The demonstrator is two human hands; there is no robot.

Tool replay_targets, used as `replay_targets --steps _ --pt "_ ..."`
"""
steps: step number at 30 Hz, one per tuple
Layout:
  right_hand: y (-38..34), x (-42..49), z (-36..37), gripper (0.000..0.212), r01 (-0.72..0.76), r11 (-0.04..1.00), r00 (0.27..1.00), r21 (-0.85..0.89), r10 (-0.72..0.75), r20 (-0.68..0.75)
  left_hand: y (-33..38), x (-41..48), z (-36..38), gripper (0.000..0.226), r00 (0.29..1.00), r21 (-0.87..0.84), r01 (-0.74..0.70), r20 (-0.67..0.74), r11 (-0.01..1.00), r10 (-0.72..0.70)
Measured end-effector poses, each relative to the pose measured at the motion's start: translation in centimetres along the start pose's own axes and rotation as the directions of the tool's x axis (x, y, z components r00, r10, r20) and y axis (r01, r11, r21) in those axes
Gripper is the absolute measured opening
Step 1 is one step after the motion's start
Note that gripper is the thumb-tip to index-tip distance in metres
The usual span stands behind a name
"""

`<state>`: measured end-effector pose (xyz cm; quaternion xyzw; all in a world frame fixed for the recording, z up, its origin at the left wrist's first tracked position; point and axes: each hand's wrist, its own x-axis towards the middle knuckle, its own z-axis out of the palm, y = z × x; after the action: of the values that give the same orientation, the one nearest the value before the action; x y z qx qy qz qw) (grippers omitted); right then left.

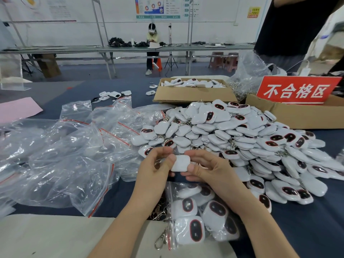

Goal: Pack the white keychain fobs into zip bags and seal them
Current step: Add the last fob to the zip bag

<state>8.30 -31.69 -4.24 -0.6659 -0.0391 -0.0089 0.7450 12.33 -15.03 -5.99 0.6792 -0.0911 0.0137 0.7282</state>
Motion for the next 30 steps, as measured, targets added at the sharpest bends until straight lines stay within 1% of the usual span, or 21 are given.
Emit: replay_targets --steps 2,3,6,9,10,13,15,17,19,22,24,26,28,30 --pt "0.07 -0.06 0.02 0.035 0.026 0.999 0.999 -0.027 -0.025 0.042 0.09 0.08 -0.19 0.008 1.0 -0.013 0.028 0.007 1.0 -0.027" --pt "0.15 -0.02 0.03 0.035 0.04 0.998 0.999 -0.05 -0.039 0.038 0.07 0.08 -0.22 0.009 0.999 0.001 0.029 0.018 1.0 -0.029" --pt "0.31 0.17 0.04 0.03 0.071 0.992 0.997 -0.106 -0.072 -0.009 0.14 -0.04 -0.25 0.015 0.996 0.025 0.032 0.083 0.999 -0.034" --pt "0.19 0.17 0.04 0.025 0.113 0.979 0.99 -0.169 -0.125 -0.058 0.28 -0.32 -0.3 0.02 0.977 -0.009 0.063 0.207 0.998 -0.06" --pt "0.17 0.18 0.08 0.022 0.128 0.974 0.987 -0.188 -0.144 -0.073 0.3 -0.41 -0.29 0.02 0.972 -0.024 0.072 0.227 0.997 -0.065" --pt "0.4 0.3 0.14 0.02 0.14 0.976 0.983 -0.169 -0.157 -0.09 0.32 -0.41 -0.24 0.03 0.976 -0.074 0.087 0.204 0.993 -0.07" --pt "0.46 0.35 0.11 0.028 0.111 0.98 0.987 -0.164 -0.128 -0.094 0.24 -0.16 -0.35 0.038 0.984 -0.11 0.092 0.162 0.99 -0.073" --pt "0.46 0.35 0.01 0.03 0.075 0.98 0.992 -0.185 -0.092 -0.086 0.16 0.07 -0.37 0.038 0.989 -0.122 0.069 0.141 0.99 -0.052" --pt "0.5 0.44 0.02 0.026 0.051 0.978 0.994 -0.201 -0.069 -0.086 0.15 0.1 -0.48 0.046 0.991 -0.118 0.032 0.131 0.993 -0.016" --pt "0.76 0.71 0.07 0.027 0.046 0.987 0.989 -0.153 -0.067 -0.129 0.11 0.08 -0.51 0.051 0.988 -0.123 0.028 0.156 0.992 -0.008" --pt "0.89 0.78 0.07 0.028 0.047 0.987 0.991 -0.151 -0.065 -0.117 0.11 0.0 -0.36 0.048 0.983 -0.126 0.045 0.182 0.991 -0.021" --pt "0.86 0.71 0.08 0.027 0.048 0.988 0.992 -0.144 -0.064 -0.111 0.08 -0.07 -0.26 0.035 0.982 -0.09 0.065 0.183 0.994 -0.048" --pt "0.74 0.64 -0.01 0.022 0.045 0.993 0.989 -0.111 -0.06 -0.132 -0.05 -0.2 -0.18 0.022 0.979 -0.044 0.069 0.193 0.997 -0.06" --pt "0.69 0.6 -0.08 0.019 0.042 0.996 0.988 -0.082 -0.054 -0.145 -0.22 -0.2 -0.16 0.018 0.98 -0.017 0.057 0.193 0.998 -0.053"
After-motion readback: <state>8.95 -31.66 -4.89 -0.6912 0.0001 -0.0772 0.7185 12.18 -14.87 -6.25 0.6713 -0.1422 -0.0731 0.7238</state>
